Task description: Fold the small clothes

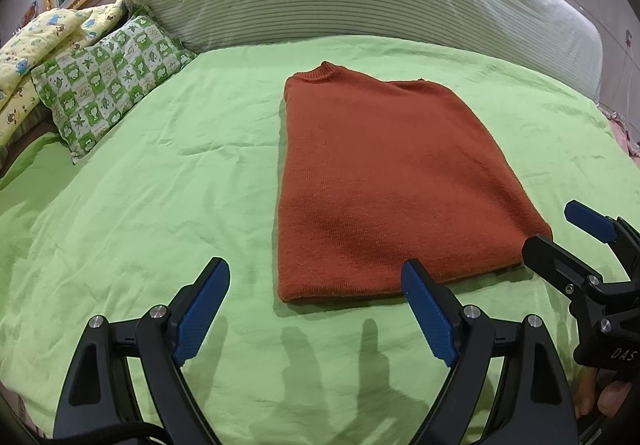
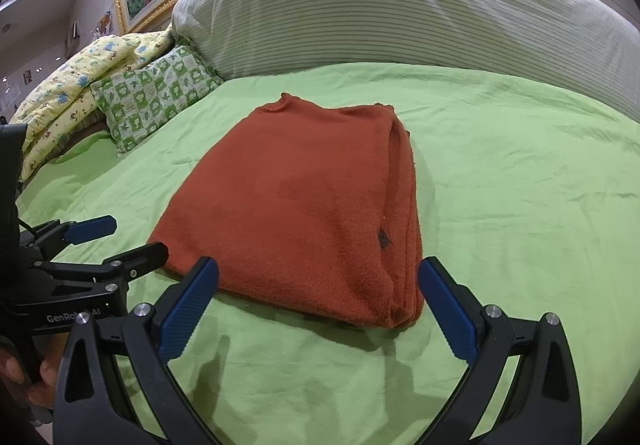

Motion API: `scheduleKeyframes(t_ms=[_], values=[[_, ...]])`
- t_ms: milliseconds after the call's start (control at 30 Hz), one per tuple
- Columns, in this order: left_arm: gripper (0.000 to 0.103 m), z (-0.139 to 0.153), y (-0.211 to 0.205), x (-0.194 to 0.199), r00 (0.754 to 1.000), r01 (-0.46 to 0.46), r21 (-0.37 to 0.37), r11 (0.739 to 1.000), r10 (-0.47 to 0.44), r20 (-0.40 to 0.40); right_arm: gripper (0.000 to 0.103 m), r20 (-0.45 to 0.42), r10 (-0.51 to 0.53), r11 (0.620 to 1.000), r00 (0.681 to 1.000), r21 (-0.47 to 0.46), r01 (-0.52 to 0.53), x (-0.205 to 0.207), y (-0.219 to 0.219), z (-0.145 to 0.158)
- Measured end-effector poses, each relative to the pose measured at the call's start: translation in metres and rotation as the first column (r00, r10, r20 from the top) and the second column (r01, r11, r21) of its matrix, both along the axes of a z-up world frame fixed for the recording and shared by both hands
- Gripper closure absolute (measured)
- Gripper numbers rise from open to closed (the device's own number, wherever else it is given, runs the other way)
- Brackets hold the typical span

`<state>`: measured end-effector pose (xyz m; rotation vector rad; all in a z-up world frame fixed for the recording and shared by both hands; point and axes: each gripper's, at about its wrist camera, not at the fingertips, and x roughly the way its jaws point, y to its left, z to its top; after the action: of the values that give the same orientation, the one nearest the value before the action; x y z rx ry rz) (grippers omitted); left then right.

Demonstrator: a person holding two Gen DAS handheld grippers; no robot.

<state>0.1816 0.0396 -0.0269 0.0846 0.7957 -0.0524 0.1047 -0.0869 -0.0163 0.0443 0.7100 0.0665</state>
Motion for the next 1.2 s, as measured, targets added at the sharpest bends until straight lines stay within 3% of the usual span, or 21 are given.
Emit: scheduleKeyframes(t_ms=[1200], values=[[0.014,0.0027,-0.0021,-0.0017,1.0,0.0,-0.004,1.0,0.0,0.009,0.003,-0.005,-0.011,1.0,1.0,0.016,0.011,-0.0029,-0.001,-0.0028]])
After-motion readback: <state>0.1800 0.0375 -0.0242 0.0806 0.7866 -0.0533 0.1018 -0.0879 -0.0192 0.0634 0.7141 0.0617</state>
